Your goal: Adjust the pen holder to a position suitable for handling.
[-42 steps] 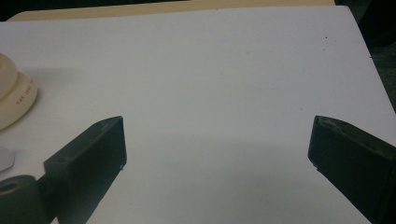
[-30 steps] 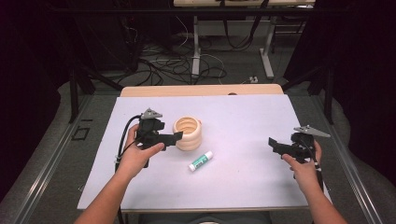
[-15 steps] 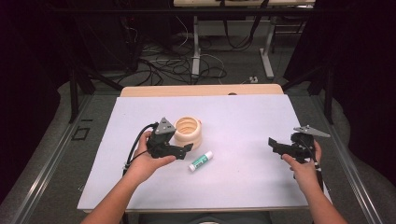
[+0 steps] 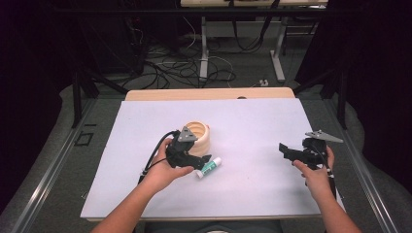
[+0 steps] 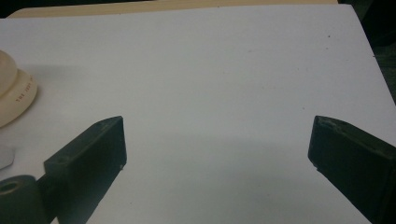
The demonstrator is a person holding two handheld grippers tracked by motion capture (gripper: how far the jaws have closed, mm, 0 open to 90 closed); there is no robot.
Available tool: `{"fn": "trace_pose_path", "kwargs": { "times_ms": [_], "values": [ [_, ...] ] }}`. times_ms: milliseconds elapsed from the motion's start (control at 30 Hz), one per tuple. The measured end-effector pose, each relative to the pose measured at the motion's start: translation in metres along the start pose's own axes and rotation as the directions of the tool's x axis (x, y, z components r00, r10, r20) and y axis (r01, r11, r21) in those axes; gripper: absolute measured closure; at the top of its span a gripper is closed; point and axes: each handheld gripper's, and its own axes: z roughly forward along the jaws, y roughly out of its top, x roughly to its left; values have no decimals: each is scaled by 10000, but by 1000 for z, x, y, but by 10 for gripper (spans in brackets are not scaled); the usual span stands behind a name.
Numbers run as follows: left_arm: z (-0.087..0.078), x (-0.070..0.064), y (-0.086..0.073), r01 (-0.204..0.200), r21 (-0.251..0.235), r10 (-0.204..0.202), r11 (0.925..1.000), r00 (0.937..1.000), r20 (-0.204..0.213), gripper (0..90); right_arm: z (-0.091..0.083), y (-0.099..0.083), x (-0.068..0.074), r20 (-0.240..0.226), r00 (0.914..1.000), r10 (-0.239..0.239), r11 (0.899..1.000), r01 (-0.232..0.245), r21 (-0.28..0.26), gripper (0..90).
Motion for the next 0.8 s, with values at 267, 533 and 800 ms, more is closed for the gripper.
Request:
{"fn": "trace_pose_path", "kwargs": {
  "times_ms": [267, 533, 800],
  "values": [
    [15, -12, 1, -326, 636, 314, 9974, 9993, 194, 304, -1, 0, 0, -24, 10000, 14, 10000, -14, -6, 42],
    [33, -12, 0, -200, 1090, 184, 9938, 9997, 159, 378, -1, 0, 0, -12, 9999, 103, 9999, -103, -2, 42],
    [50, -15, -2, -116, 1558, 82, 9877, 9997, 220, 414, -1, 0, 0, -33, 10000, 21, 10000, -21, 12, 41]
  ]
}}
